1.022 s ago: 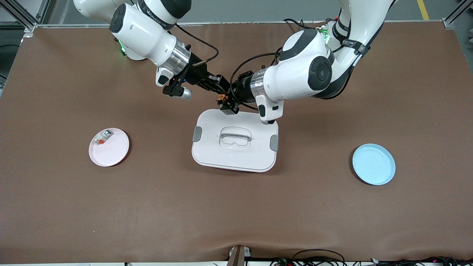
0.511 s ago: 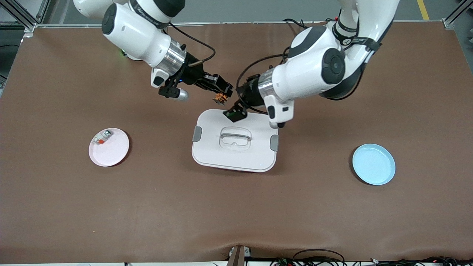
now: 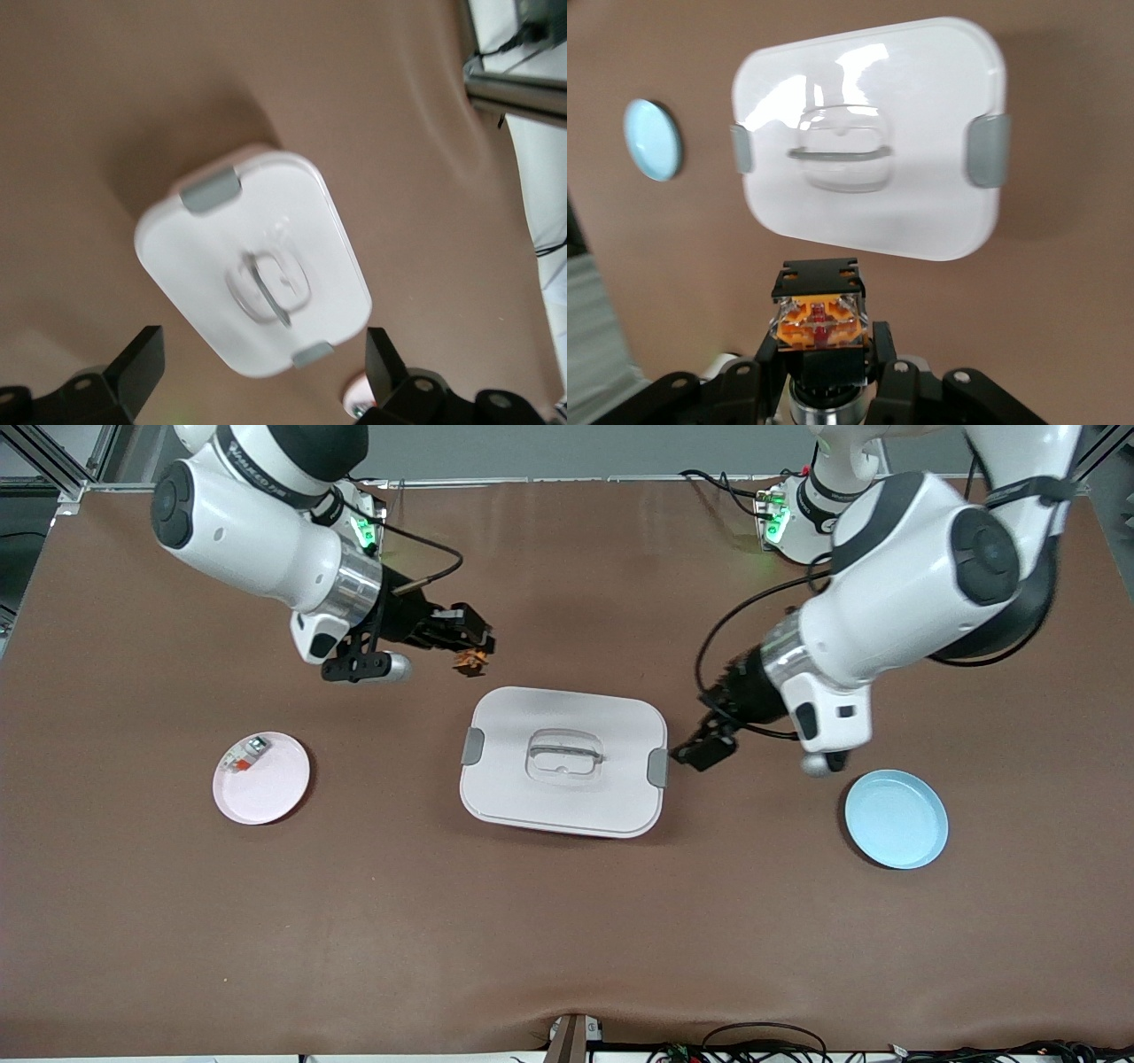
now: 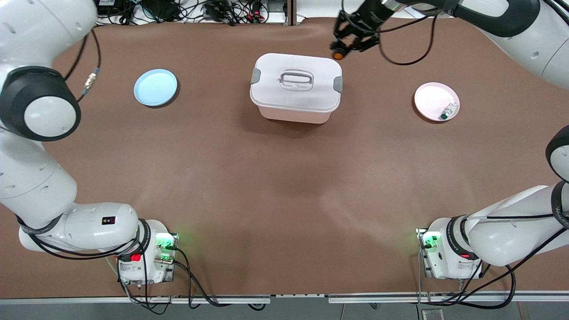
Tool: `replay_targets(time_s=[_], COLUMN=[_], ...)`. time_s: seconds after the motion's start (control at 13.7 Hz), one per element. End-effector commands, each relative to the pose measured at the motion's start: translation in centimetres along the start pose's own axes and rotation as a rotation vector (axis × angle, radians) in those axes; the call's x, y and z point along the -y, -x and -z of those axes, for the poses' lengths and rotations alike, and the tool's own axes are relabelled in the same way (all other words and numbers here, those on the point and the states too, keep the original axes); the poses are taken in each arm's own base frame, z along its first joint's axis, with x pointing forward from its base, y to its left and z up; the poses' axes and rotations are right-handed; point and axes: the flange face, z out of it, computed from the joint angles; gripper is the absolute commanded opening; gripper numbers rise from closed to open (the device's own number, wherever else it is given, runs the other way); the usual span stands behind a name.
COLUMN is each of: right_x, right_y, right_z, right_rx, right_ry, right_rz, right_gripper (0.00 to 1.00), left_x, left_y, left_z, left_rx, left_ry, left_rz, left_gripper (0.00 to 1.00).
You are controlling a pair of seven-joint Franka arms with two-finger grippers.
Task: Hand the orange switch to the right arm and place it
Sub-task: 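Carry the switch with the right gripper over the white plate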
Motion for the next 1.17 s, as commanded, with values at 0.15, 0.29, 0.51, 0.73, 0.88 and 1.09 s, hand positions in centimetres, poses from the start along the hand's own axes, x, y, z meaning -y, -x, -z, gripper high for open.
replay_targets(time_s=[0.15, 0.29, 0.51, 0.73, 0.88, 1.09], right_x=[-9.0, -14.1, -22.1, -27.9, -31.3, -36.1], right_y=[-2.5, -4.4, -7.5, -9.9, -11.2, -12.9], right_z=[2.2, 3.5, 2.7, 0.3, -1.0, -3.3], right_rx=[0.058, 0.087, 0.114, 0.171, 0.214, 0.232], right_ry=[0.254, 0.313, 0.4, 0.556, 0.586, 0.586], right_rz=[0.391, 0.584, 0.856, 1.069, 1.148, 1.27], right_gripper=[0.0, 0.0, 0.0, 0.0, 0.0, 0.0], left_x=[4.7, 5.9, 7.8, 9.4, 10.7, 12.5], left_y=[-8.0, -9.9, -12.8, -14.3, -15.3, -15.5], left_z=[6.0, 6.7, 7.4, 9.1, 11.0, 13.1], left_rx=[-0.126, -0.212, -0.269, -0.249, -0.271, -0.292], left_ry=[-0.09, -0.18, -0.288, -0.334, -0.362, -0.417], left_rz=[-0.201, -0.289, -0.366, -0.496, -0.56, -0.677], left_gripper=[1.0, 1.0, 1.0, 1.0, 1.0, 1.0])
